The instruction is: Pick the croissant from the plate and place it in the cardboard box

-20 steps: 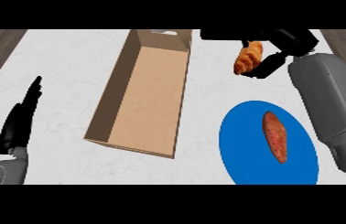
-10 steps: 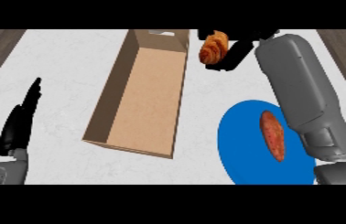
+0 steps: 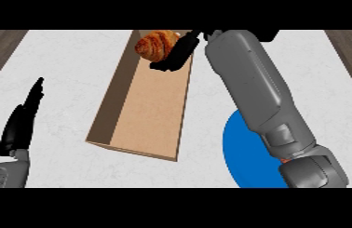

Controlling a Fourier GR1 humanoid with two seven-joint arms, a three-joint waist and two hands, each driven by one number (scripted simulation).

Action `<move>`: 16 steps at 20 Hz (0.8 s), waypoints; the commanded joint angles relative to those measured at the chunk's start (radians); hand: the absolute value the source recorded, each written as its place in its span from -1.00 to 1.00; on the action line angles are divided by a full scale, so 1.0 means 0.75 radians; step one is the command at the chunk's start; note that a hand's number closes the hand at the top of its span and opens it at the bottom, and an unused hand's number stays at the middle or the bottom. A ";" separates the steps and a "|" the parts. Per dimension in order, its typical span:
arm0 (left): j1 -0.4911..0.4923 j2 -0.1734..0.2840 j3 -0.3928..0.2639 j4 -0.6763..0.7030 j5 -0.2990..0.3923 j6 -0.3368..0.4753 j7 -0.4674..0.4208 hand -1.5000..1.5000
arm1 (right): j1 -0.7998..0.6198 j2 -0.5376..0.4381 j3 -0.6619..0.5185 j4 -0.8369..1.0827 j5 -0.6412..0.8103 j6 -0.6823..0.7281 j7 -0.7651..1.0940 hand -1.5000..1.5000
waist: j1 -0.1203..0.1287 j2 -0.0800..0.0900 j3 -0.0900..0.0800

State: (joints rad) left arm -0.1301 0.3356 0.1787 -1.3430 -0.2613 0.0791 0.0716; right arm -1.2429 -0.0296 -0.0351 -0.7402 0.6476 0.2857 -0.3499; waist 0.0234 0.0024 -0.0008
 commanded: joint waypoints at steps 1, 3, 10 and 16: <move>0.024 -0.019 -0.026 -0.040 -0.025 0.008 -0.007 0.00 | -0.103 0.038 0.031 0.167 -0.084 -0.063 0.078 1.00 | 0.019 0.005 0.000; -0.039 0.011 -0.003 -0.012 -0.007 -0.019 0.016 0.00 | -0.118 0.038 0.167 0.221 -0.207 -0.150 0.106 1.00 | 0.041 0.007 -0.001; -0.028 0.000 -0.023 -0.005 -0.021 -0.031 -0.012 0.00 | -0.195 0.039 0.379 0.386 -0.358 -0.282 0.117 1.00 | 0.075 0.013 -0.001; -0.148 -0.051 -0.084 0.053 -0.055 -0.022 0.013 0.00 | -0.179 0.039 0.509 0.462 -0.494 -0.358 0.271 -1.00 | 0.130 0.033 -0.003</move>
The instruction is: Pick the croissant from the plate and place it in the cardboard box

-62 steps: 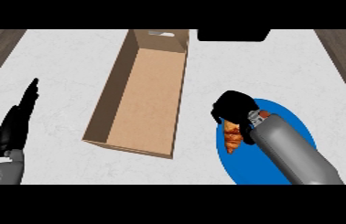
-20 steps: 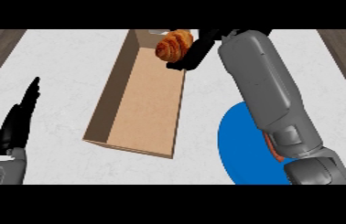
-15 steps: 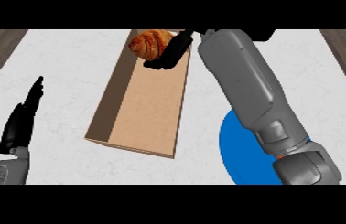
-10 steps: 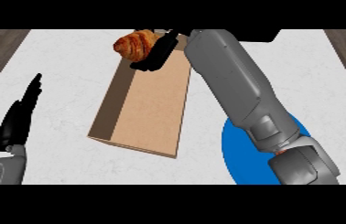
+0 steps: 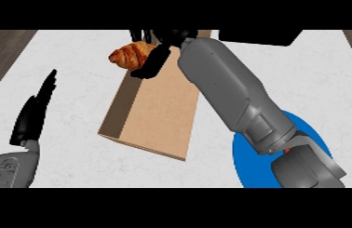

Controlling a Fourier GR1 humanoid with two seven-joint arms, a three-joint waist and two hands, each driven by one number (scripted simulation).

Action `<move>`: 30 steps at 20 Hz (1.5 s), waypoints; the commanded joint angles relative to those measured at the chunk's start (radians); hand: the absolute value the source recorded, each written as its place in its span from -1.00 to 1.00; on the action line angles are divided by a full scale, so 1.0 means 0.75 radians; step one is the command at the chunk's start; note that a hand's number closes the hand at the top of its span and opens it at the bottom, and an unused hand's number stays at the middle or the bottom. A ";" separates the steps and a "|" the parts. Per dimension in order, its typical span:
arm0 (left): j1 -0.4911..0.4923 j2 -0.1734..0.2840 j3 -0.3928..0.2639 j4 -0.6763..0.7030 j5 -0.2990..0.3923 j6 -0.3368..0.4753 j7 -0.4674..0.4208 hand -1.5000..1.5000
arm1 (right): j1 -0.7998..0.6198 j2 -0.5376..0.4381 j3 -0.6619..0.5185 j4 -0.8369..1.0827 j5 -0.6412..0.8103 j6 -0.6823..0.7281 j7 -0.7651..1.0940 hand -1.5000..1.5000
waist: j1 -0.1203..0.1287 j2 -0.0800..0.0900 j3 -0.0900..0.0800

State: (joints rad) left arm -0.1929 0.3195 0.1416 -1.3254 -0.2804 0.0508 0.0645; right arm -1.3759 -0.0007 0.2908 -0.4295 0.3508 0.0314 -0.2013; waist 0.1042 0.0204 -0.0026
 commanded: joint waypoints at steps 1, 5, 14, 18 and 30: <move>-0.044 -0.010 -0.022 0.000 0.006 -0.030 0.040 0.00 | 0.040 0.001 0.084 0.047 -0.146 -0.003 0.103 -1.00 | 0.047 0.007 0.000; -0.110 -0.015 -0.028 0.051 -0.025 0.000 0.008 0.00 | 0.030 0.001 0.133 0.064 -0.232 -0.015 0.131 -1.00 | 0.077 0.022 -0.001; -0.036 -0.045 -0.035 -0.004 -0.028 0.017 0.031 0.00 | 0.068 0.001 0.107 -0.031 -0.470 -0.178 -0.082 -1.00 | 0.029 0.007 0.002; -0.037 -0.023 -0.002 0.003 -0.015 0.019 0.022 0.00 | 0.066 0.001 0.004 0.017 -0.595 -0.214 -0.142 -1.00 | 0.002 0.005 0.003; 0.068 -0.016 0.037 -0.013 -0.003 0.033 -0.035 0.00 | 0.018 -0.262 -0.230 0.281 -0.690 0.091 -0.343 -1.00 | -0.055 0.006 0.003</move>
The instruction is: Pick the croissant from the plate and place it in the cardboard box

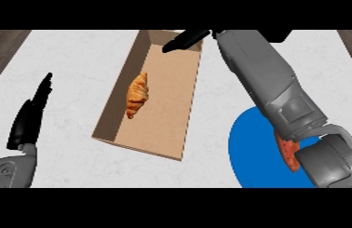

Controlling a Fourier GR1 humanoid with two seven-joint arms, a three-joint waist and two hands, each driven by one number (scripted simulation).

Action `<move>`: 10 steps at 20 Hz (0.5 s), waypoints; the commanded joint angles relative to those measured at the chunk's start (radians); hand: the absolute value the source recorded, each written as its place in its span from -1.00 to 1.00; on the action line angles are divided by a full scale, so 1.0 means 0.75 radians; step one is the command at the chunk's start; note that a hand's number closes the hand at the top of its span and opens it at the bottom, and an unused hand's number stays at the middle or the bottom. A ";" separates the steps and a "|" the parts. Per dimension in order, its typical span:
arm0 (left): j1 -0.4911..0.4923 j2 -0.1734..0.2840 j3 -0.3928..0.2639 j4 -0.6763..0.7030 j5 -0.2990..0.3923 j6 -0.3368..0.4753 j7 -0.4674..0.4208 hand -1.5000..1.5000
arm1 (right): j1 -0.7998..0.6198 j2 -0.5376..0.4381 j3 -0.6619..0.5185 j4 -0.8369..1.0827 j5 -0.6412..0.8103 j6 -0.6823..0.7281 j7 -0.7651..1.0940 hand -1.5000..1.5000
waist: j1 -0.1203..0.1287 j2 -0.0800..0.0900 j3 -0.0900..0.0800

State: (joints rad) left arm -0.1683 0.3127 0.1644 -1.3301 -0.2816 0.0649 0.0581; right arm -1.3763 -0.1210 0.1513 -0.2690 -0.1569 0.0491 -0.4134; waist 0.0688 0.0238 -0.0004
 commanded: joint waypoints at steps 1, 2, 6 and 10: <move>0.013 0.023 0.015 0.000 0.013 -0.024 -0.023 0.00 | -0.015 -0.126 -0.049 0.091 -0.009 0.090 -0.039 -1.00 | -0.004 0.004 0.000; -0.017 0.038 0.038 -0.014 0.037 -0.038 0.022 0.00 | 0.021 -0.179 -0.056 0.096 -0.010 0.122 -0.090 -1.00 | -0.005 0.006 0.001; -0.005 0.003 0.009 0.009 -0.007 0.008 -0.018 0.00 | 0.056 -0.295 -0.045 0.140 0.023 0.229 -0.160 -1.00 | -0.006 0.011 0.001; 0.022 0.023 0.021 -0.006 0.006 -0.018 -0.027 0.00 | 0.092 -0.406 -0.032 0.180 0.054 0.343 -0.220 -1.00 | 0.011 0.015 0.002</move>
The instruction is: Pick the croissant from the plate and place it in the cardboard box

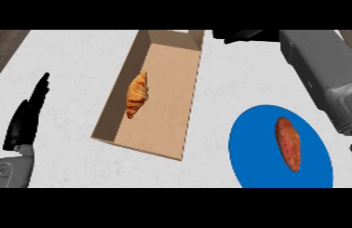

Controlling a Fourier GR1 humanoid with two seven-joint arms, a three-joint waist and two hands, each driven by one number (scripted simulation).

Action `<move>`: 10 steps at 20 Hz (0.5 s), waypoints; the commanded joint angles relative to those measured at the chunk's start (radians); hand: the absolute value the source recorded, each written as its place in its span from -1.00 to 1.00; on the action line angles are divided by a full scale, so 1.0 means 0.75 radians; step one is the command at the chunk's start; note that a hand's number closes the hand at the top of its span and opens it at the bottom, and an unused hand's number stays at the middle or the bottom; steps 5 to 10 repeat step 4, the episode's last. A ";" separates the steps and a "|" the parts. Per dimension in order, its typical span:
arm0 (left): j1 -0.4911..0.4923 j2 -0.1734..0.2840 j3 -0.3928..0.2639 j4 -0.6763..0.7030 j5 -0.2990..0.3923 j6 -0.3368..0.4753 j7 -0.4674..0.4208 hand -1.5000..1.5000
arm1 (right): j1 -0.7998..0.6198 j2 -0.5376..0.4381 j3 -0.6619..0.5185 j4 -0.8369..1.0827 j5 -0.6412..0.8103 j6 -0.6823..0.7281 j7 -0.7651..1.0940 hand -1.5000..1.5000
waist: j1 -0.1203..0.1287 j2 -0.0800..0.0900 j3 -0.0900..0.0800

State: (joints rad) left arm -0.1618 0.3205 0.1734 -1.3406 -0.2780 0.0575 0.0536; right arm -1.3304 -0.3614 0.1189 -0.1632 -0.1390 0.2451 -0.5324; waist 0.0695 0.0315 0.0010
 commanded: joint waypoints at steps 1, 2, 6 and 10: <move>-0.013 -0.040 -0.023 0.040 -0.029 0.038 -0.023 0.00 | 0.058 -0.111 0.022 0.034 0.043 0.125 -0.113 -1.00 | 0.002 0.011 0.000; -0.032 -0.028 -0.012 0.032 -0.017 0.027 -0.017 0.00 | 0.032 -0.130 0.036 0.042 0.063 0.134 -0.093 -1.00 | 0.003 0.006 0.000; -0.035 -0.014 -0.010 0.004 -0.010 0.008 0.024 0.00 | 0.055 -0.146 0.054 0.052 0.089 0.169 -0.142 -1.00 | 0.017 0.007 0.002; -0.035 -0.014 -0.010 0.004 -0.010 0.008 0.024 0.00 | 0.055 -0.146 0.054 0.052 0.089 0.169 -0.142 -1.00 | 0.017 0.007 0.002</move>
